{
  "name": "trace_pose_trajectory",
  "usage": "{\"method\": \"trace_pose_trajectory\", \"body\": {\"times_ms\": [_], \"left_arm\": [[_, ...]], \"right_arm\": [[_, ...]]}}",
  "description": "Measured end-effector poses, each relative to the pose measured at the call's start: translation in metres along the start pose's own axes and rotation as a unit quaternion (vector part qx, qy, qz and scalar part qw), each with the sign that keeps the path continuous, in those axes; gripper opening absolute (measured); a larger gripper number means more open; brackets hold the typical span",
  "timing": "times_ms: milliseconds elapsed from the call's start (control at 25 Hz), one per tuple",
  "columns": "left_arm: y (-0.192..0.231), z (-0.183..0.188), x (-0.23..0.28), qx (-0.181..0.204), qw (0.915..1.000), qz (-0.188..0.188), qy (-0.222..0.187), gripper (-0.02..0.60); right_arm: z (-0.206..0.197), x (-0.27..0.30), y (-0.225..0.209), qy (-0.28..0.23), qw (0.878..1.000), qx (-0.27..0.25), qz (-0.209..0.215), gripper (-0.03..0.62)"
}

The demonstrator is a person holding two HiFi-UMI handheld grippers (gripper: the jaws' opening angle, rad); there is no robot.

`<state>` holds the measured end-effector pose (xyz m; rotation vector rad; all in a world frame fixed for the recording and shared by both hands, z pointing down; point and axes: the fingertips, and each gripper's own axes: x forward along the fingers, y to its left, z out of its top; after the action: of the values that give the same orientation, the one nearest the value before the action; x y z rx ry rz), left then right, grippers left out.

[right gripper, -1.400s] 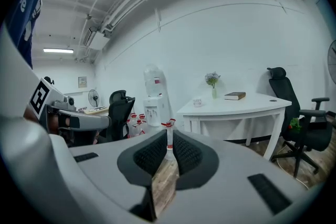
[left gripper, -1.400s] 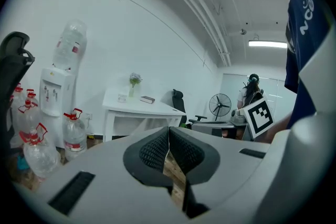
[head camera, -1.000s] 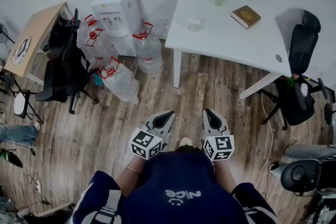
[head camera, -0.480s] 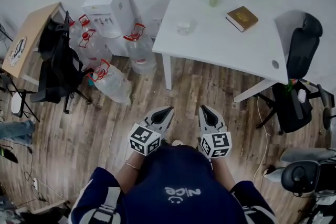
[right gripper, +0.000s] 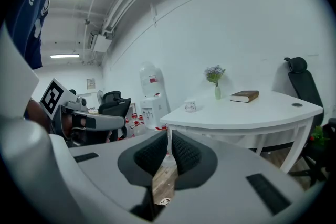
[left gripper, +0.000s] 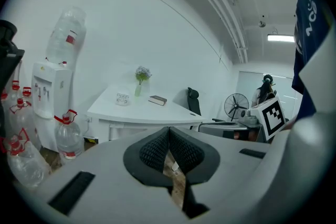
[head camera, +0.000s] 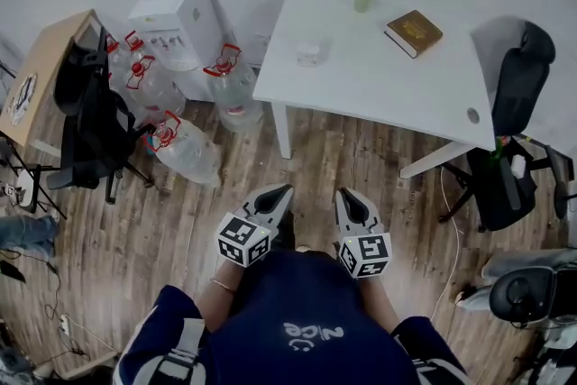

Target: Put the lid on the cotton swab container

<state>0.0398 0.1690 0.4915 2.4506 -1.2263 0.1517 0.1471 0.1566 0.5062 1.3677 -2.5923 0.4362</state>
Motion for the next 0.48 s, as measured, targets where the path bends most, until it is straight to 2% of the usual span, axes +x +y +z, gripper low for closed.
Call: {"method": "trace_pose_trajectory", "body": {"times_ms": [320,480], "left_arm": [[0.059,0.047,0.066,0.011,0.999,-0.043,-0.006,0.02],[0.092,0.063,0.095,0.021,0.9979,-0.06,0.008,0.02]], "right_arm": [[0.028,0.068,-0.034,-0.003,0.999,0.016,-0.034,0.057],[0.045,0.108,-0.05,-0.003,0.998,0.022,-0.051,0.057]]}}
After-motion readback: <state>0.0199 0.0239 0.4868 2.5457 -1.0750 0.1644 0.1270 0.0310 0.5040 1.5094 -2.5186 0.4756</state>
